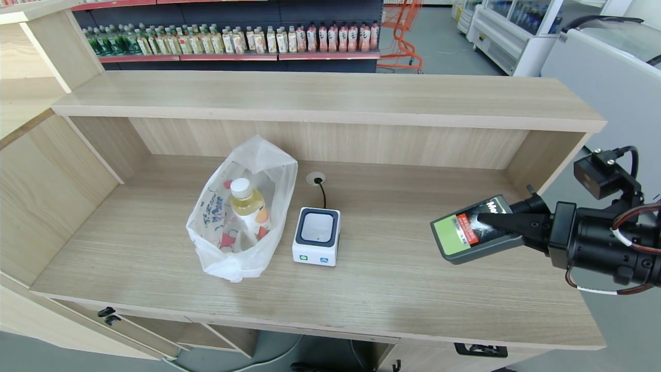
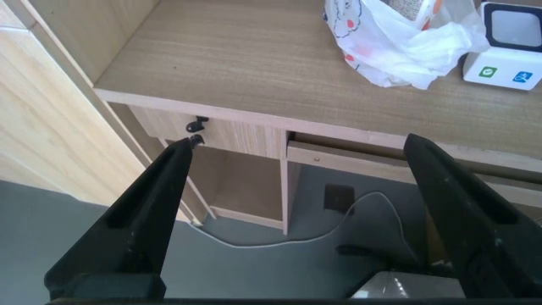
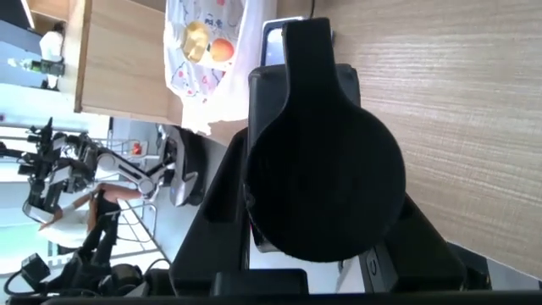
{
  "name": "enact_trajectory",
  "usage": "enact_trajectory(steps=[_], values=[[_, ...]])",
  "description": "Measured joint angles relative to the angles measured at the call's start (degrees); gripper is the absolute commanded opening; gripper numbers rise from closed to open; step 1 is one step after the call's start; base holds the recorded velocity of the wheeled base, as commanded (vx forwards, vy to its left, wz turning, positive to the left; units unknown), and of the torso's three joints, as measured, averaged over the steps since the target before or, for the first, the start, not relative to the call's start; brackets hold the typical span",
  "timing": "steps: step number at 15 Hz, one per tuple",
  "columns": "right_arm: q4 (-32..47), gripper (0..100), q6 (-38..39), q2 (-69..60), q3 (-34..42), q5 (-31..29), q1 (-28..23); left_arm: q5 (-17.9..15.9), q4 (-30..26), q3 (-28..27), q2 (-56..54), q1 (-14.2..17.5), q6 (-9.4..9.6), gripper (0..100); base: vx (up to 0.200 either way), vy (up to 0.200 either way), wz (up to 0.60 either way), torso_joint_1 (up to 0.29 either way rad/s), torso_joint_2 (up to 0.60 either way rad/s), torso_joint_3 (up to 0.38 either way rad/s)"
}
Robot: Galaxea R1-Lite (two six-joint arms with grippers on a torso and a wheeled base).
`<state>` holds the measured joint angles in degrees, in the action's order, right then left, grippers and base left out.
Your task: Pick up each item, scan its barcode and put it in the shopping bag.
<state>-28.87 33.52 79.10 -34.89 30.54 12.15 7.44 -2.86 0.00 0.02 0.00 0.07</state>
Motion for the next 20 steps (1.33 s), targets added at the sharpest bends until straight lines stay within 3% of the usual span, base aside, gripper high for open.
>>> enact_trajectory(steps=[12,16,20], values=[[-0.2,0,-1.4,-0.2,-0.4,-0.2,-0.2,0.0,0.0,0.0,0.0,-0.1,0.11,100,0.0,0.2,0.0,0.003,0.0,0.002],[-0.4,0,-10.3,1.0,-0.5,-0.2,-2.0,-0.1,0.0,0.0,0.0,-0.1,0.39,100,0.0,0.0,0.0,0.0,0.0,0.0],[-0.6,0,-11.1,2.3,-0.5,-0.3,-3.0,-0.1,0.0,0.0,0.0,-0.1,0.39,100,0.15,0.0,0.0,0.002,0.0,0.003]])
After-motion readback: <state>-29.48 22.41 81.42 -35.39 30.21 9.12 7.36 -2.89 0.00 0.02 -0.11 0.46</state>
